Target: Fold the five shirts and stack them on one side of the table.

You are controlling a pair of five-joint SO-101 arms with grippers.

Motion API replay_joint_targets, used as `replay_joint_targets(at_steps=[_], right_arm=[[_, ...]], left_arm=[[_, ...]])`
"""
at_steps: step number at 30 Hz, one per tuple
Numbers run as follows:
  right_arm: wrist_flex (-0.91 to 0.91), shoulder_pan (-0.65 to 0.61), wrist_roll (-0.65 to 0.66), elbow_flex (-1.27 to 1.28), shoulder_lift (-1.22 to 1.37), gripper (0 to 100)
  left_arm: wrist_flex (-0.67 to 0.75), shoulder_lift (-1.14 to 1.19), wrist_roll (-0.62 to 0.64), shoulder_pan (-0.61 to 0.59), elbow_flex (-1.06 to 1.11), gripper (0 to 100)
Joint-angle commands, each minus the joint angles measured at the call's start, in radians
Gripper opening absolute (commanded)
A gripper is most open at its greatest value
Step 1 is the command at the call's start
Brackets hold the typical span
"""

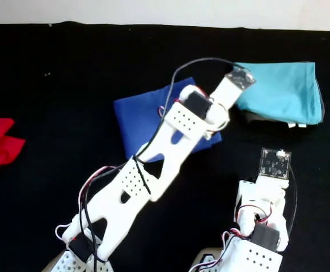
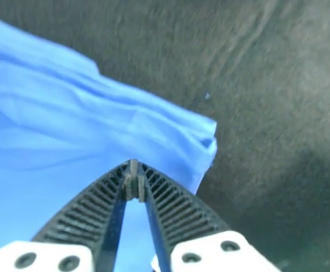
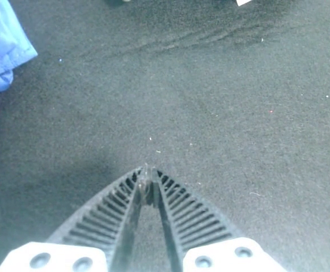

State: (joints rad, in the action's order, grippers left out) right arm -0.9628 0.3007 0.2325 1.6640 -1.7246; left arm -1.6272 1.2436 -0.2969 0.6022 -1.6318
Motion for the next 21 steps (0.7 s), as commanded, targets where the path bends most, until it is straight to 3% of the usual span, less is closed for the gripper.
replay_joint_targets(at_steps=[1,12,17,21], right_arm=[[0.018,0.016,-0.009,0.137,-0.007,0.7],[0.018,0.015,-0.008,0.137,-0.007,0.7],[0.018,0.015,-0.008,0.137,-0.007,0.7],[0.018,-0.015,-0.008,0.137,-0.007,0.7]], left_arm=[[0.044,-0.004,0.000,0.015,-0.030,1],[0.107,0.131,0.054,0.031,-0.035,1],[0.115,-0.001,0.054,0.008,-0.033,1],[0.155,-0.133,0.051,-0.085,-0.030,1]])
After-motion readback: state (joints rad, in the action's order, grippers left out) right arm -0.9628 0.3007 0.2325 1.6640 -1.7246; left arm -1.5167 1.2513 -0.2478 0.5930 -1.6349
